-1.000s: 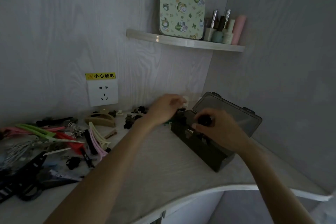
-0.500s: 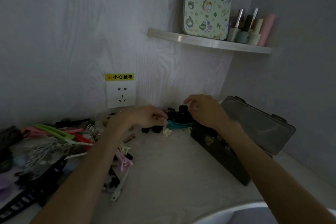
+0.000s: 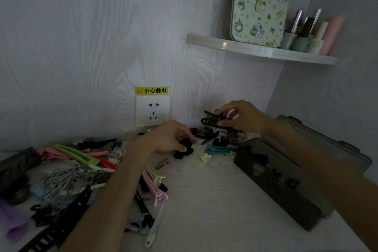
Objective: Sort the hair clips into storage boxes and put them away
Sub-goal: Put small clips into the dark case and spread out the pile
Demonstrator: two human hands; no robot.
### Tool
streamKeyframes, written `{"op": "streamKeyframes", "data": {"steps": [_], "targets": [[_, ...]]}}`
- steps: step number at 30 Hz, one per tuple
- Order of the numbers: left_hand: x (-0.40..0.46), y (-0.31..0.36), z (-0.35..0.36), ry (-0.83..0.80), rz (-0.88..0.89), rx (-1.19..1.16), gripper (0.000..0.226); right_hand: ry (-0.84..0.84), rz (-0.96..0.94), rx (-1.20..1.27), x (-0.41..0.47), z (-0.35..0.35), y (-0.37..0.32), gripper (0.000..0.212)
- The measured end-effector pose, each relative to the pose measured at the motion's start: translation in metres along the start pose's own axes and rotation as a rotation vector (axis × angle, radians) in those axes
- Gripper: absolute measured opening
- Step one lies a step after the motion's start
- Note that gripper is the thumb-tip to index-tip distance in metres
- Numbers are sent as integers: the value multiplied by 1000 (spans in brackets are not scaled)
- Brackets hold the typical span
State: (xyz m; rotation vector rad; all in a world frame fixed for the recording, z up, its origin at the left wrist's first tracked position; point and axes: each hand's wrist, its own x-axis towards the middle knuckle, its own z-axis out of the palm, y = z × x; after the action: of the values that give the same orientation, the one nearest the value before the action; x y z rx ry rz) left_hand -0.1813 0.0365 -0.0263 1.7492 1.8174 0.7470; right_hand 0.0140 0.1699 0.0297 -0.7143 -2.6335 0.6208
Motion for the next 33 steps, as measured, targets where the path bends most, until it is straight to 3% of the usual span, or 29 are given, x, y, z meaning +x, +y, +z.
{"op": "streamKeyframes", "data": {"steps": [2, 6, 11, 13, 15, 17, 19, 20, 23, 25, 29, 33], "targets": [[-1, -2, -3, 58, -12, 15, 35, -148, -6, 98, -3, -1, -19, 25], [-3, -3, -4, 94, -46, 2, 33, -614, -32, -30, -15, 12, -59, 28], [-2, -7, -6, 110, -69, -42, 29, -855, -36, -11, -22, 26, -76, 40], [-3, -6, -5, 116, -59, -29, 30, -751, 61, 60, -19, 21, -73, 34], [-4, -2, -6, 77, -49, -9, 37, -597, 127, -72, -17, 18, -65, 33], [-4, 2, -7, -26, -83, 39, 55, -679, 189, -278, -20, 22, -61, 48], [-5, 7, -7, -122, -137, 117, 71, -809, 246, -275, -26, 35, -55, 61], [-5, 8, -7, -141, -156, 146, 76, -786, 250, -234, -29, 42, -53, 58], [-3, 6, -2, -77, -158, 226, 74, -512, 148, -228, -31, 65, -46, 30], [-1, 1, 4, 16, -133, 300, 70, -416, 107, -257, -30, 72, -41, 21], [3, -4, 15, 95, -87, 345, 75, -377, 156, -110, -35, 48, -38, 20], [4, 1, 18, 70, -83, 438, 69, -239, 223, 9, -54, -4, -29, 17]]}}
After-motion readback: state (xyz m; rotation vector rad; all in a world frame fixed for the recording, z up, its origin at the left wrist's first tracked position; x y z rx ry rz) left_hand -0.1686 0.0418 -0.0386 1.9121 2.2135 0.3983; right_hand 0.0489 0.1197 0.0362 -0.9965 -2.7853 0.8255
